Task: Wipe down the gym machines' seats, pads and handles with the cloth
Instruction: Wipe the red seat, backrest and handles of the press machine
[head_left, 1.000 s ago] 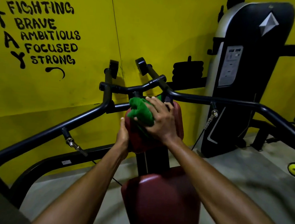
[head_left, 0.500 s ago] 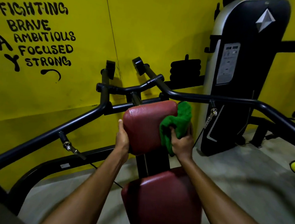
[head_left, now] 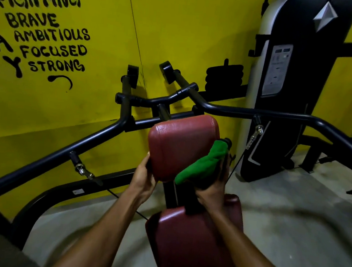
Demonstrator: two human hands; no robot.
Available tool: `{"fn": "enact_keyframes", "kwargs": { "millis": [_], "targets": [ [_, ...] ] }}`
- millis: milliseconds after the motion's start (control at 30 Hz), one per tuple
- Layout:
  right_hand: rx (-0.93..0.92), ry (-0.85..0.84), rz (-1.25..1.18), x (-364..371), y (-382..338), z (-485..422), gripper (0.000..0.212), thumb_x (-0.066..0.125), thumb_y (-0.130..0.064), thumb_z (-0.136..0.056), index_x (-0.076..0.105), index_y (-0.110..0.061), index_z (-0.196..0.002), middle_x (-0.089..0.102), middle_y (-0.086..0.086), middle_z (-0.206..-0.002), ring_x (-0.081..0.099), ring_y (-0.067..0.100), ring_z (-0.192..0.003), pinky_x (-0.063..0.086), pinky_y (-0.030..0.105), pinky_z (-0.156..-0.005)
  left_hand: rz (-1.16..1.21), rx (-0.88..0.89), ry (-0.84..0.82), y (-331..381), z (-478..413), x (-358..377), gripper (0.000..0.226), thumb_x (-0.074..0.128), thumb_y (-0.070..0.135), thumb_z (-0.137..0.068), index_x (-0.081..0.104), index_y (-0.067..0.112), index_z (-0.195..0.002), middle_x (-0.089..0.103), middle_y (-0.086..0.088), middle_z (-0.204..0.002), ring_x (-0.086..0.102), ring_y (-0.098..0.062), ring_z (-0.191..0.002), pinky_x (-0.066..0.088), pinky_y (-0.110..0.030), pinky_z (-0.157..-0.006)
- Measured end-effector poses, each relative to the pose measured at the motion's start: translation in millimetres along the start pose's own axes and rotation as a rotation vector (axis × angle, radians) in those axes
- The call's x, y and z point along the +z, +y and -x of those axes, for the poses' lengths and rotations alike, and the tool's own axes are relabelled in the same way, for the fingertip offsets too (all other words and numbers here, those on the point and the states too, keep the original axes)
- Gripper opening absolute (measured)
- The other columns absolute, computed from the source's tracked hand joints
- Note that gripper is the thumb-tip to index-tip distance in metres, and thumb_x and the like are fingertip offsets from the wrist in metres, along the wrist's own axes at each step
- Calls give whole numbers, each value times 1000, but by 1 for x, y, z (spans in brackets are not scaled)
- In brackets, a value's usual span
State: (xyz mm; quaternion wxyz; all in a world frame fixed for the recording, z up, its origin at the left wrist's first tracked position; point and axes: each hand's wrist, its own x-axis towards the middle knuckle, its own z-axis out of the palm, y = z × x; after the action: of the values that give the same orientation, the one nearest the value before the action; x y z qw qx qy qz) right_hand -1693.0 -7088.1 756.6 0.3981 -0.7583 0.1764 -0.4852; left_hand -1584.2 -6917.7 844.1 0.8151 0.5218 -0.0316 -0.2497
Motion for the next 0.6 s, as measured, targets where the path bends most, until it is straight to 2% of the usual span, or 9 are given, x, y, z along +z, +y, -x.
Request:
{"fn": "enact_keyframes", "kwargs": {
  "millis": [33,100,167,200,267,333,433,500,600],
  "targets": [
    [-66,-33,78,0,-4,-2,135,86,-53,-62,3,-20,-163,-3,8,-171,1,29,-159,16,56,-126,45,-20,-17,-3,-1,-4,34,37,30,-106,69,18,-100,74,1,-89,69,-13,-87,52,-35,-87],
    [-207,-99,317,2,-12,-7,138,88,-49,-61,-1,-20,-163,-11,14,-170,-5,37,-157,13,61,-124,87,-51,-26,-2,2,-9,32,41,27,-104,69,14,-95,72,-2,-86,68,-14,-81,53,-33,-84],
    [-342,-149,498,2,-19,-13,133,79,-55,-62,1,-20,-163,-12,18,-169,-7,40,-157,9,64,-123,162,-92,-12,-1,1,-16,25,47,20,-97,68,11,-86,70,-6,-81,67,-16,-77,55,-31,-80],
    [-418,-182,549,3,-25,-16,131,75,-58,-61,2,-21,-163,-13,17,-169,-8,39,-157,5,64,-123,202,-108,-9,1,0,-21,17,51,18,-90,65,11,-82,69,-6,-80,66,-18,-77,55,-30,-82],
    [-583,-275,631,6,-39,-25,135,79,-56,-55,5,-24,-162,-12,13,-170,-7,35,-158,-1,62,-122,252,-139,-35,-2,-5,-30,8,57,19,-81,59,11,-82,66,-8,-89,63,-22,-86,49,-34,-95],
    [-739,-317,718,7,-54,-36,133,81,-60,-55,10,-24,-162,-4,14,-171,-1,33,-158,3,63,-121,269,-148,-92,-5,-7,-34,11,55,20,-81,59,9,-82,64,-11,-99,63,-26,-93,43,-36,-104],
    [-918,-325,730,13,-76,-48,119,71,-73,-65,24,-23,-162,9,16,-170,9,34,-158,12,65,-121,347,-171,-143,-3,-3,-33,22,54,23,-82,63,5,-92,65,-13,-106,65,-26,-94,48,-35,-99],
    [-982,-344,728,17,-84,-54,118,70,-76,-65,28,-23,-161,12,15,-170,10,34,-158,12,65,-121,377,-184,-166,-2,0,-31,39,42,30,-91,66,3,-105,68,-16,-110,67,-29,-97,54,-37,-91],
    [-1038,-353,754,19,-90,-58,119,73,-75,-60,32,-23,-160,17,14,-169,13,35,-157,11,63,-122,399,-193,-169,-3,0,-34,54,33,36,-96,73,2,-106,69,-18,-111,65,-31,-101,46,-41,-97]
  ]
}}
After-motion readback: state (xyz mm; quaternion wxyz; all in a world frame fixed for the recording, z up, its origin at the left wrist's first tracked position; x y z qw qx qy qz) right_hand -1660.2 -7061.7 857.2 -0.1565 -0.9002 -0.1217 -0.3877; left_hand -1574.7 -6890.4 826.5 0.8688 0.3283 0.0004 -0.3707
